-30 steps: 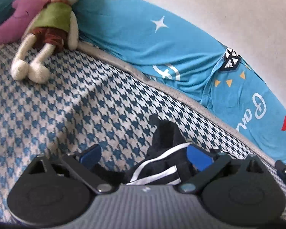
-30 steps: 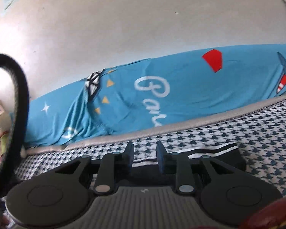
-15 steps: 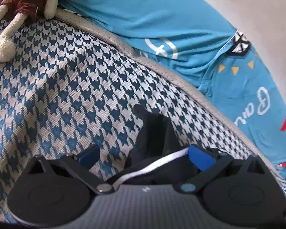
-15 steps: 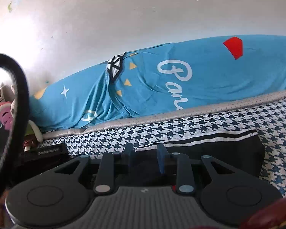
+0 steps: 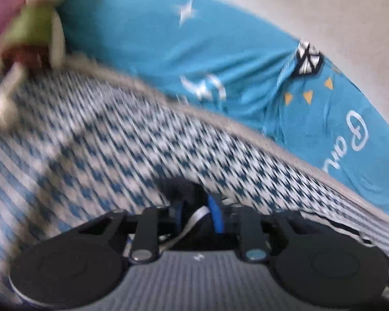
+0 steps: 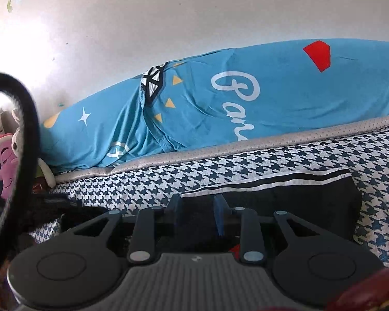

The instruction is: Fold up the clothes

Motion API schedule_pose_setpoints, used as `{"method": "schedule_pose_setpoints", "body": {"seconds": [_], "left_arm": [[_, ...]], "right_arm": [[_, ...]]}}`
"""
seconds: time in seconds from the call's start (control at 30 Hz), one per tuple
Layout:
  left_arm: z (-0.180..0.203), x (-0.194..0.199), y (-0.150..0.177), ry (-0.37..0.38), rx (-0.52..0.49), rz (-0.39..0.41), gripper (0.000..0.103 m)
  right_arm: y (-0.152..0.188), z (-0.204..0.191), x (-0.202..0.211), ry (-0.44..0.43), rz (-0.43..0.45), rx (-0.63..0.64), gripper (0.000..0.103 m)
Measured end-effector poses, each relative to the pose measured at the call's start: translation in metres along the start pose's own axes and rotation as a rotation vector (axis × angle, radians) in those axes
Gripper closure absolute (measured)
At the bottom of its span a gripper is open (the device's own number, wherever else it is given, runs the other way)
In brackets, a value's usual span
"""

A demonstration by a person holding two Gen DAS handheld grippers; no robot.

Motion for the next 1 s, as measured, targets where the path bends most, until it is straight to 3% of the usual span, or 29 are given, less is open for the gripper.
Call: {"method": "schedule_pose_setpoints", "body": {"seconds": [0.07, 0.3, 0.43, 0.57, 0.7, 0.87, 1.0], "left_arm": [[-0.003, 0.013, -0.01, -0.08, -0.051, 0.067, 0.088], [-0.061, 0.055, -0.029, -0.297, 0.049, 0.12, 0.088], [-0.073, 0.065, -0.027, -0.167, 0.132, 0.066, 0.075], [-0.065, 0.068, -0.018, -0.109, 0.133, 0.031, 0.069], [-0.054, 0.065, -0.007, -0.093, 0.106, 0.005, 0.059], [-0.042, 0.066, 0.004, -0.086, 0.09, -0.029, 0.028], [-0.034, 0.07, 0.009, -0.076, 0.088, -0.035, 0.013]], "right_arm": [[-0.001, 0.0, -0.003, 0.0, -0.004, 0.001, 0.075], [0.003, -0.01, -0.02, -0.029, -0.042, 0.014, 0.069], [0.007, -0.019, -0.03, -0.05, -0.066, 0.023, 0.063], [0.011, -0.029, -0.04, -0.064, -0.089, 0.038, 0.058], [0.012, -0.04, -0.047, -0.061, -0.094, 0.073, 0.05], [0.016, -0.051, -0.058, -0.049, -0.107, 0.125, 0.048], [0.021, -0.059, -0.066, -0.016, -0.118, 0.19, 0.047]]}}
Point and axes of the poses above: each gripper's, at about its wrist camera, not at the fingertips, and x roughly against the way its jaws point, z to its right, y to its underside, the point moved 7 cm from there along -x, roughly the way its jaws point, and after that the axes turned 12 degrees about y, right-handed, at the moved point
